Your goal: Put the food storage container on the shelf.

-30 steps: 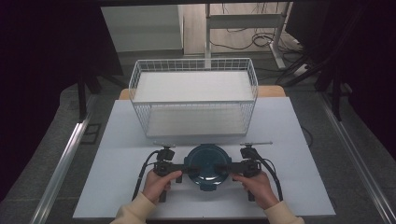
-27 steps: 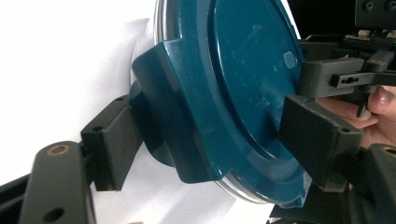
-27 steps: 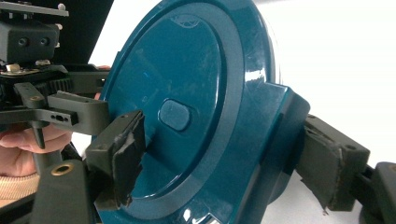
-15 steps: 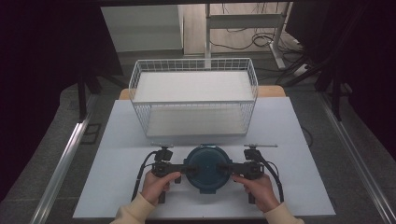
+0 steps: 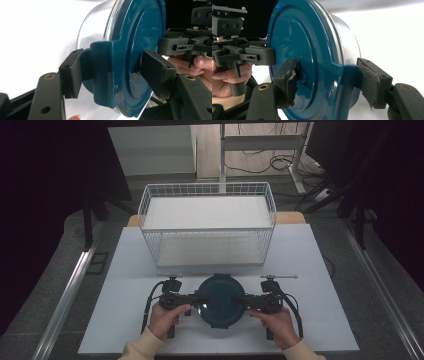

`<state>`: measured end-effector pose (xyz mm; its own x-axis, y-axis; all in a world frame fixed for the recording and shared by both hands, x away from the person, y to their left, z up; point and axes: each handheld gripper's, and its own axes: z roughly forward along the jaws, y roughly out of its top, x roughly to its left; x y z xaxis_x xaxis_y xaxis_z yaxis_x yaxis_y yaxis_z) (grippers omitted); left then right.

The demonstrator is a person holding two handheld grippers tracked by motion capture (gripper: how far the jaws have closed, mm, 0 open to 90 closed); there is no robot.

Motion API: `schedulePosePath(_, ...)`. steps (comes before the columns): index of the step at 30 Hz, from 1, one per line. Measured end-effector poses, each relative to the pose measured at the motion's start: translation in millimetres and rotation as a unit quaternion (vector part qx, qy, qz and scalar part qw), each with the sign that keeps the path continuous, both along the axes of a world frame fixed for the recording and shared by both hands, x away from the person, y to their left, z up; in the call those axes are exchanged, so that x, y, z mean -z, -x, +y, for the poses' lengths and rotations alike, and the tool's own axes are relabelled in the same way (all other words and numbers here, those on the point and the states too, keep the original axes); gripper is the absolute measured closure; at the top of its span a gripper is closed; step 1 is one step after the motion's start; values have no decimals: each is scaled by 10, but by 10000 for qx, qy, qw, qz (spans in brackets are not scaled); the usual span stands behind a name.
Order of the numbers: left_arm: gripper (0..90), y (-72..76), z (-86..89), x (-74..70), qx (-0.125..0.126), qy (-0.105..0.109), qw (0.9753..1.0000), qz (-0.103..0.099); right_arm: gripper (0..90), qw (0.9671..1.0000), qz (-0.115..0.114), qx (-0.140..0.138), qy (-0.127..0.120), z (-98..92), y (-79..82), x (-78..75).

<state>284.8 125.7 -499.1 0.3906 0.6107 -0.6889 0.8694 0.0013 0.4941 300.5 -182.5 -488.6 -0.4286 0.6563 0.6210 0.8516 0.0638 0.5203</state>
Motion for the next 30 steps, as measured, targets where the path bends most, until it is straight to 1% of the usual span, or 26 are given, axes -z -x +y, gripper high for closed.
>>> schedulePosePath(2,369,6,9,-15,-4,-2,10000,-25,358,10000,-36,7,-26,11,5,-9)
schedulePosePath(4,369,16,10,-35,-5,7,10000,-52,358,9999,-113,-12,-3,18,13,-34)
schedulePosePath(5,369,16,10,-35,-5,7,10000,-52,358,9999,-113,-12,-3,18,13,-34)
schedulePosePath(6,369,28,13,-69,19,-10,9999,-114,358,9998,-201,-34,8,22,21,-63)
schedulePosePath(8,369,38,16,-102,17,-25,9998,-176,358,9996,-270,-52,5,23,31,-94)
schedulePosePath(9,370,38,16,-102,17,-25,9998,-176,358,9995,-307,-67,3,24,34,-110)
schedulePosePath(12,373,52,36,-184,6,-33,9995,-314,358,9991,-419,-89,-23,34,45,-160)
schedulePosePath(15,374,52,56,-237,9,-35,9993,-379,358,9984,-544,-128,-14,52,42,-218)
schedulePosePath(17,374,49,63,-253,10,-45,9992,-399,358,9983,-572,-139,-4,61,39,-238)
schedulePosePath(21,374,24,100,-338,-6,-68,9988,-489,359,9974,-688,-190,9,102,3,-321)
schedulePosePath(28,375,-76,141,-473,-19,29,9985,-550,359,9959,-873,-210,97,148,-86,-504)
schedulePosePath(29,375,-76,141,-473,-19,29,9985,-550,359,9957,-888,-218,110,153,-103,-535)
schedulePosePath(30,375,-105,151,-520,-26,52,9984,-571,359,9955,-908,-227,124,159,-119,-566)
